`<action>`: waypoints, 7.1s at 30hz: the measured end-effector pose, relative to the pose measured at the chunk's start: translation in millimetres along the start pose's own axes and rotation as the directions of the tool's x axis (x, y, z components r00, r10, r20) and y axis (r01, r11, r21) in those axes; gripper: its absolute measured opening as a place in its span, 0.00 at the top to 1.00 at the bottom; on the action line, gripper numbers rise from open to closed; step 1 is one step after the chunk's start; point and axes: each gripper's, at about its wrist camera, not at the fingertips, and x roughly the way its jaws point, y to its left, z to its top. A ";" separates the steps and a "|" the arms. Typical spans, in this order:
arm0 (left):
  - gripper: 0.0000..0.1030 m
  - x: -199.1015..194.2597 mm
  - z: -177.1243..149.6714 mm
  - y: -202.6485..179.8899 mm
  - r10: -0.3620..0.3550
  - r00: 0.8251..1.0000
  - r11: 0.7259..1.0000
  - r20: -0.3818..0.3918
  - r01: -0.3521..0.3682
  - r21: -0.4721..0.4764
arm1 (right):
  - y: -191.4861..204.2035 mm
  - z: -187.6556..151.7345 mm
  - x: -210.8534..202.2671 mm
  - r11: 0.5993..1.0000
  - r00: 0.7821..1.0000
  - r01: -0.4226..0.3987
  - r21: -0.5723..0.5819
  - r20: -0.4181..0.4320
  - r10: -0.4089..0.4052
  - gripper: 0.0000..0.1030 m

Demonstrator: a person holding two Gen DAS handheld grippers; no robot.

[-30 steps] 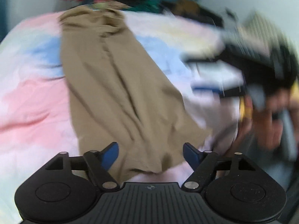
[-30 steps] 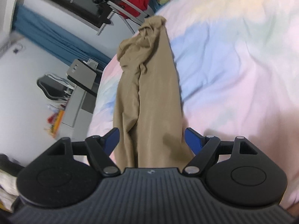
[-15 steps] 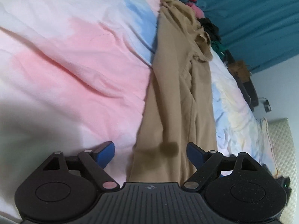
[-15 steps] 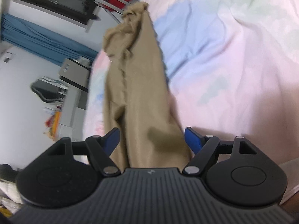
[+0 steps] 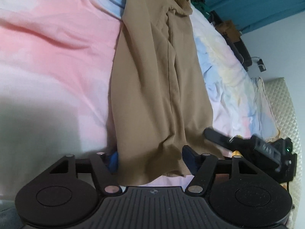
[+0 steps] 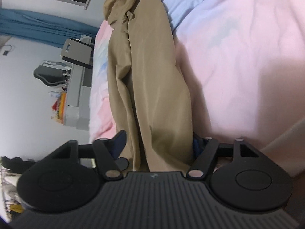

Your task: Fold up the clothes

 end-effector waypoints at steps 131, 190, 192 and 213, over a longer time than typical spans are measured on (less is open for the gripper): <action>0.12 -7.1 48.8 -90.5 0.169 0.817 0.885 0.551 -0.372 0.279 | 111.2 69.1 -37.8 0.697 0.742 0.506 -0.508 0.669 -0.051 0.00; 0.01 -9.7 50.2 -31.4 0.101 0.941 0.992 0.324 -0.069 -0.108 | 58.5 65.2 -18.0 0.921 0.865 0.270 -0.281 0.491 -0.104 0.00; 0.04 1.4 51.4 -13.4 0.048 0.965 0.980 0.259 0.005 -0.200 | 42.1 61.8 -14.9 0.972 0.907 0.162 -0.172 0.415 -0.078 0.00; 0.80 0.5 55.5 32.7 -0.072 0.876 0.922 0.477 0.241 -0.303 | -5.7 67.6 34.1 0.985 0.927 -0.117 0.128 0.371 0.062 0.86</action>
